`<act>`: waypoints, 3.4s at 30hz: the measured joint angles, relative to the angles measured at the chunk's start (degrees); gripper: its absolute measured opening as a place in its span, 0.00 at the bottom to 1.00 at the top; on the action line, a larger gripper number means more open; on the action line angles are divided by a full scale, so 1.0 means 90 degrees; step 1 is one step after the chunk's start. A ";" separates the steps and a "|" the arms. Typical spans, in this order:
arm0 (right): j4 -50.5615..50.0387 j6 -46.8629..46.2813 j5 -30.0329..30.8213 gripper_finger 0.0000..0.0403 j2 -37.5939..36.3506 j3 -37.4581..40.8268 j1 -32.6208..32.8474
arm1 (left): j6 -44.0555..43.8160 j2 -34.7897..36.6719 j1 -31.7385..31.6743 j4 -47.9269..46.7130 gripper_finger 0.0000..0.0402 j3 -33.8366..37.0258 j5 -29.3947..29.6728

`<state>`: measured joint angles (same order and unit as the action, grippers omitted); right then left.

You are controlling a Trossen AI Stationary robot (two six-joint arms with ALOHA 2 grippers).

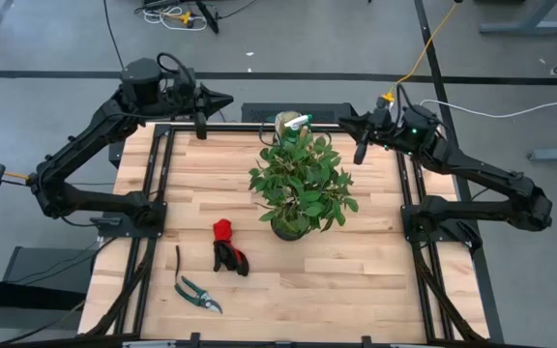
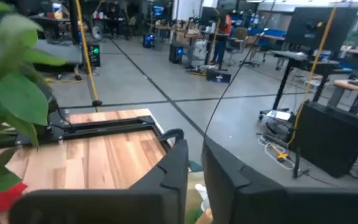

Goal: Pick & Place Garden tools in Gardening bag
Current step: Put the green shear scissor into the gardening bag

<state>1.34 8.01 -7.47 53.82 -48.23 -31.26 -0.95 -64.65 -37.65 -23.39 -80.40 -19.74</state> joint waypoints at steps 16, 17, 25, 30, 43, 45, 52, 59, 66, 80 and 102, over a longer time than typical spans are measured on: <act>-0.0716 -0.0154 0.0449 0.00 -0.0299 0.0000 0.0171 | 0.0045 0.0067 0.0776 0.0017 0.01 0.0725 0.0778; -0.0714 -0.0165 0.0450 0.00 -0.0299 0.0000 0.0171 | 0.0035 0.0067 0.0855 0.0046 0.01 0.0774 0.0774; -0.0719 -0.0168 0.0379 0.00 -0.0303 0.0000 0.0171 | 0.0177 0.0072 0.1421 -0.0438 0.01 0.0865 0.0730; -0.0750 -0.0168 0.0377 0.00 -0.0303 0.0000 0.0169 | 0.0210 0.0137 0.1582 -0.0764 0.01 0.0862 0.0721; -0.0800 -0.0168 0.0376 0.00 -0.0303 0.0000 0.0169 | 0.0182 0.0271 0.1793 -0.1137 0.01 0.0862 0.0721; -0.0801 -0.0168 0.0376 0.00 -0.0303 0.0000 0.0169 | 0.0187 0.0274 0.1853 -0.1246 0.01 0.0862 0.0709; -0.0799 -0.0168 0.0377 0.00 -0.0303 0.0000 0.0169 | 0.0187 0.0273 0.1894 -0.1487 0.01 0.0862 0.0556; -0.0797 -0.0168 0.0377 0.00 -0.0303 0.0000 0.0169 | 0.0191 0.0273 0.1897 -0.1792 0.01 0.0862 0.0333; -0.0792 -0.0168 0.0377 0.00 -0.0301 0.0000 0.0169 | 0.0362 0.0273 0.1954 -0.1991 0.01 0.0862 0.0120; -0.0772 -0.0179 0.0399 0.00 -0.0301 0.0000 0.0169 | -0.0094 0.0476 0.2106 -0.1089 0.01 0.1794 -0.0104; -0.0779 -0.0111 0.0393 0.00 -0.0301 0.0000 0.0169 | -0.0862 0.1657 0.3351 0.0688 0.01 0.4587 0.0047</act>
<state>-5.67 7.01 -3.93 51.11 -48.23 -29.74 -8.71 -49.74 -7.49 -17.20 -39.12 -19.31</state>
